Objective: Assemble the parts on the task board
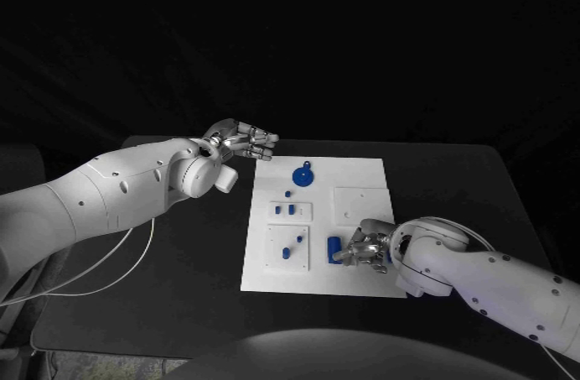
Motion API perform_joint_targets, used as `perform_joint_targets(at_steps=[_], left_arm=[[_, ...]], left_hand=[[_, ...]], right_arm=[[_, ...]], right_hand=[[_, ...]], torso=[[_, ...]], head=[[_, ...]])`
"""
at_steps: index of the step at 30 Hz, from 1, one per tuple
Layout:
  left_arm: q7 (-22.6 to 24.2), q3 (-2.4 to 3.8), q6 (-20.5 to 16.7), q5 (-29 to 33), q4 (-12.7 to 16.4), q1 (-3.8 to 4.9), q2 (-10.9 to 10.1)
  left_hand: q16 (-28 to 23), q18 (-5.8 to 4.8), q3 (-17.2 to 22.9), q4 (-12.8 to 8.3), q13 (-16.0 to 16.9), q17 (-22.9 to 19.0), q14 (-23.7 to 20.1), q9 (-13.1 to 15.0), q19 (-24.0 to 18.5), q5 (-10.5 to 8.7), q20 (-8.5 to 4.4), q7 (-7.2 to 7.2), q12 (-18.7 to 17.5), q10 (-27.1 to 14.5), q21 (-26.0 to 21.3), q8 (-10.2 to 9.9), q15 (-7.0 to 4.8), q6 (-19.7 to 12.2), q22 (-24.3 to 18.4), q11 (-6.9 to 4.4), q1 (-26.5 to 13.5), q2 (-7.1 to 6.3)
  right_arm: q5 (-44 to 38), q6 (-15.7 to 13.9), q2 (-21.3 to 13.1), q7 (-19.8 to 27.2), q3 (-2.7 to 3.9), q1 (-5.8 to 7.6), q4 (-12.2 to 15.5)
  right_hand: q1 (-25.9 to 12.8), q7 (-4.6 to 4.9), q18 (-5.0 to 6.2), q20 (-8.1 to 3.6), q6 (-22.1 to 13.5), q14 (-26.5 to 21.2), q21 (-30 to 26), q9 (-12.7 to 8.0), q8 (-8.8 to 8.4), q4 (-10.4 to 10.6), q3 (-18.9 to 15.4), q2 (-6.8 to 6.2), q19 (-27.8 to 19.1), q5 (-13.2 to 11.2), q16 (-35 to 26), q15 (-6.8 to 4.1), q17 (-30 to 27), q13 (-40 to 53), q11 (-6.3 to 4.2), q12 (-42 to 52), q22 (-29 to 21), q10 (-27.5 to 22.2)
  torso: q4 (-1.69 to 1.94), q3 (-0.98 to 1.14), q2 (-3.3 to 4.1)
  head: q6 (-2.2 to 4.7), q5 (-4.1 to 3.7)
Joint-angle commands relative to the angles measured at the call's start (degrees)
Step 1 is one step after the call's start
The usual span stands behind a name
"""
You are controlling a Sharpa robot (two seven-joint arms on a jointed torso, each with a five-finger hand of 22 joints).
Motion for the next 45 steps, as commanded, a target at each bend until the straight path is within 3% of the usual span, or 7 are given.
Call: perform_joint_targets(at_steps=[1,15,19,32,38,43,45], left_arm=[[0.21,0.03,0.89,-0.20,0.08,0.01,0.16],[0.12,0.02,0.97,-0.28,0.05,0.01,0.21],[0.09,0.01,0.95,-0.28,0.04,0.01,0.18],[0.07,0.00,0.94,-0.29,-0.03,0.01,0.07],[0.06,0.00,0.94,-0.29,-0.02,0.01,-0.01],[0.04,-0.01,0.98,-0.30,-0.02,0.01,-0.01],[0.04,-0.01,0.99,-0.30,-0.02,0.01,-0.02]], left_hand=[[-0.19,0.88,0.12,0.28,-0.03,0.07,-0.35,0.05,-0.07,-0.27,0.48,-0.08,-0.31,-0.36,-0.19,-0.17,0.11,-0.34,-0.08,-0.10,-0.43,0.09],[-0.19,0.87,0.10,0.25,-0.03,0.07,-0.35,0.05,-0.10,-0.27,0.48,-0.08,-0.31,-0.35,-0.21,-0.18,0.10,-0.34,-0.08,-0.11,-0.47,0.13],[-0.19,0.87,0.10,0.25,-0.03,0.07,-0.35,0.05,-0.10,-0.27,0.48,-0.08,-0.31,-0.35,-0.21,-0.18,0.10,-0.34,-0.08,-0.11,-0.47,0.13],[-0.19,0.87,0.10,0.25,-0.03,0.07,-0.35,0.05,-0.10,-0.27,0.48,-0.08,-0.31,-0.35,-0.21,-0.18,0.10,-0.34,-0.08,-0.11,-0.47,0.13],[-0.20,0.86,0.07,0.30,-0.03,0.07,-0.38,0.05,-0.12,-0.27,0.49,-0.08,-0.31,-0.36,-0.22,-0.17,0.12,-0.34,-0.09,-0.11,-0.49,0.18],[-0.20,0.86,0.07,0.30,-0.03,0.07,-0.38,0.05,-0.12,-0.27,0.49,-0.08,-0.31,-0.36,-0.22,-0.17,0.12,-0.34,-0.09,-0.11,-0.49,0.18],[-0.20,0.86,0.07,0.30,-0.03,0.07,-0.38,0.05,-0.12,-0.27,0.49,-0.08,-0.31,-0.36,-0.22,-0.17,0.12,-0.34,-0.09,-0.11,-0.49,0.18]], right_arm=[[-1.15,0.42,0.13,-1.47,-0.24,-0.28,-0.46],[-1.56,-1.06,0.17,-1.47,-0.24,-0.29,-0.83],[-1.46,-1.37,0.06,-0.08,-0.24,-0.29,-0.71],[4.60,-3.88,-0.84,5.46,-0.18,-0.29,0.12],[5.43,-2.18,-1.54,6.19,0.10,-0.29,0.70],[5.70,1.50,-1.93,6.15,0.17,-0.29,0.92],[5.59,2.90,-2.00,5.97,0.18,-0.29,0.95]], right_hand=[[-0.50,-0.25,-1.04,-0.36,0.31,0.29,0.10,0.02,0.00,0.11,0.40,-0.05,3.20,-0.09,0.19,-0.22,0.08,0.07,-0.02,-0.09,1.23,0.21],[-0.52,-0.34,-1.04,-0.39,0.46,0.30,0.13,0.42,0.01,-0.09,0.68,-0.18,3.21,-0.09,0.29,-0.25,0.13,0.11,-0.08,-0.04,1.26,0.26],[-0.99,-0.32,-1.05,-0.39,0.61,0.30,0.21,0.63,0.04,-0.11,0.21,-1.12,3.22,-0.09,0.33,-0.24,0.15,0.14,-0.05,0.02,1.28,0.30],[-1.35,-0.22,-0.92,-0.47,0.84,0.26,0.23,1.48,0.00,3.18,-4.18,-2.78,3.23,-0.10,0.28,-0.33,0.12,0.22,-0.01,0.08,1.24,0.30],[-0.51,-0.23,-0.87,-0.38,0.86,0.26,0.31,1.64,-0.02,3.90,-4.23,-3.07,3.23,-0.03,0.28,-0.28,0.06,0.20,0.01,0.12,1.23,0.27],[0.67,-0.26,-0.84,-0.25,0.71,0.23,0.19,1.69,-0.07,3.61,-3.55,-3.29,3.19,0.32,0.24,-0.19,-0.11,0.09,0.02,0.13,1.17,0.15],[1.43,-0.33,-0.83,-0.19,0.56,0.25,0.26,1.50,-0.10,2.59,-2.83,-3.50,3.19,3.42,0.31,-0.18,-0.14,0.07,0.03,0.20,1.21,0.09]], torso=[[-0.05,-0.01,-0.02],[0.00,0.01,0.00],[-0.03,0.05,0.00],[-0.06,0.06,0.00],[-0.07,0.01,-0.02],[-0.11,0.03,-0.01],[-0.08,0.04,-0.02]], head=[[0.02,-0.14],[0.10,-0.22],[0.14,-0.17],[0.25,-0.13],[0.22,-0.17],[0.15,-0.12],[0.15,-0.18]])
